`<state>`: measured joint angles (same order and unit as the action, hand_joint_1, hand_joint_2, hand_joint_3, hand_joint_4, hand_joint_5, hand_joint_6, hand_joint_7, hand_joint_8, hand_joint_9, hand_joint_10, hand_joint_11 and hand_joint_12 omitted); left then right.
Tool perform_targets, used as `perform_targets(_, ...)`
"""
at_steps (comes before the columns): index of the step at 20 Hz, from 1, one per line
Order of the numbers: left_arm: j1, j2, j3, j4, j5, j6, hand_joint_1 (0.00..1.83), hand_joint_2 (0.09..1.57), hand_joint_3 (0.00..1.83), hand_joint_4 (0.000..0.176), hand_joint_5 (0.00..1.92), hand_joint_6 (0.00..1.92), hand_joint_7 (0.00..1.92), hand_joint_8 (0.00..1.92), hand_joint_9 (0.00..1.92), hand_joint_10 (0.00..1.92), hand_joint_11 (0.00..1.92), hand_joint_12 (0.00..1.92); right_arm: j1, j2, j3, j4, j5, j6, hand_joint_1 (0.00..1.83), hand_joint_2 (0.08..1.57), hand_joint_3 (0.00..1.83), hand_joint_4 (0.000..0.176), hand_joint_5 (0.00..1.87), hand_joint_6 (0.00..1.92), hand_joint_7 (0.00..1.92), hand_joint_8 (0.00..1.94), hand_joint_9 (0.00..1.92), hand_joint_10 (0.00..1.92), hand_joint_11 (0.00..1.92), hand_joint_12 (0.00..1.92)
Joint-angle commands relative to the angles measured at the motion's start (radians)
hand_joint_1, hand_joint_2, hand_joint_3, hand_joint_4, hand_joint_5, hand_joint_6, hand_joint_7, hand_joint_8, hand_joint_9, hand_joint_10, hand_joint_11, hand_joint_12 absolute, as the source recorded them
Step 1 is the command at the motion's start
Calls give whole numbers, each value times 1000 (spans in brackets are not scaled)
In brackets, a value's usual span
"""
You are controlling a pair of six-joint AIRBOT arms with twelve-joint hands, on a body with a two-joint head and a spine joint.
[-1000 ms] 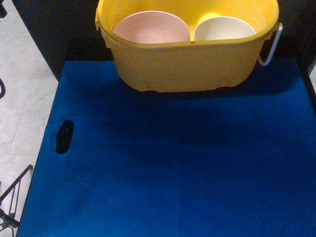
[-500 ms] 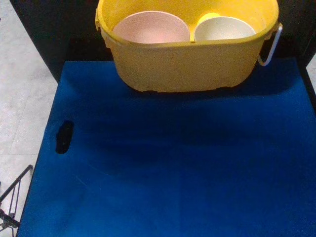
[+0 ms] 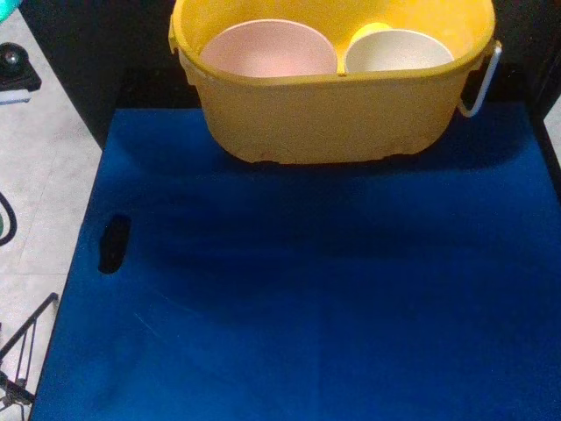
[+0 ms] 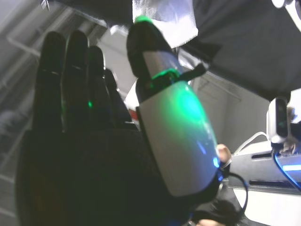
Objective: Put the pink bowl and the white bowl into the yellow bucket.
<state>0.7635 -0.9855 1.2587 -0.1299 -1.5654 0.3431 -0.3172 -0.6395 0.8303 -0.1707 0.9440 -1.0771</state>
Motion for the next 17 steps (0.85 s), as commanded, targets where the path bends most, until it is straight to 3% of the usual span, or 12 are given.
perform_targets(1,1,-3,2,-28,-120,-10,499,1161,0,50,1,713,333,520,274,918,0,1447,6,0,2,33,115,1,673,1149,0,14,250,435,452,442,439,621,249,1277)
perform_targets(2,9,-3,0,-34,-130,-10,465,1180,0,54,0,653,337,401,273,944,0,1608,6,-2,1,33,117,1,667,1170,9,27,224,412,413,432,433,625,244,1276)
perform_targets(3,18,-3,-3,-42,-141,-10,442,1183,1,65,0,529,340,261,231,948,0,1641,5,-5,1,37,119,1,653,1183,3,0,202,607,386,412,392,646,209,1295)
perform_targets(5,22,-4,-6,-44,-147,-10,467,1176,0,69,0,433,293,250,170,1116,0,1708,-8,-14,2,48,119,1,674,1180,0,0,181,570,441,406,426,682,210,1285)
perform_targets(6,28,-4,-8,-48,-157,-10,531,1138,0,87,55,378,188,146,43,952,0,1587,-26,-25,3,64,119,-12,727,1132,0,0,209,565,463,507,446,745,217,1295)
perform_targets(7,35,-4,-10,-54,-164,-10,575,1118,0,133,91,368,142,81,6,915,0,1565,-36,-34,4,79,119,-12,730,1082,0,19,195,744,447,597,463,775,233,1316)
perform_targets(8,38,-4,-14,-58,-165,-9,582,1117,0,151,129,367,166,80,0,1050,0,1641,-47,-43,11,89,120,-12,698,1068,0,24,147,896,392,677,438,805,229,1336)
perform_targets(9,39,-4,-15,-57,-165,-8,559,1171,12,132,215,405,364,171,79,1273,0,1717,-66,-51,16,104,142,-12,734,1045,0,26,107,904,342,715,409,814,240,1345)
perform_targets(11,44,-4,-21,-56,-165,-6,537,1186,5,127,219,484,361,184,151,1079,0,1569,-148,-62,16,149,288,-12,556,1143,8,0,212,562,363,576,362,717,120,1319)
perform_targets(12,45,-4,-23,-56,-166,-4,513,1229,8,80,171,572,388,154,182,990,0,1584,-187,-70,16,178,358,-12,379,1163,2,0,320,541,439,375,372,627,112,1244)
perform_targets(15,51,-3,-25,-58,-166,-1,469,1268,8,88,80,1046,479,135,290,785,0,1459,-277,-93,17,237,497,-12,228,1233,1,0,72,223,397,153,397,681,190,1227)
perform_targets(17,57,-3,-26,-62,-166,-13,504,1269,2,95,254,1192,483,153,229,879,0,1482,-277,-96,17,243,500,-12,202,1260,0,0,197,92,517,99,450,625,200,1239)
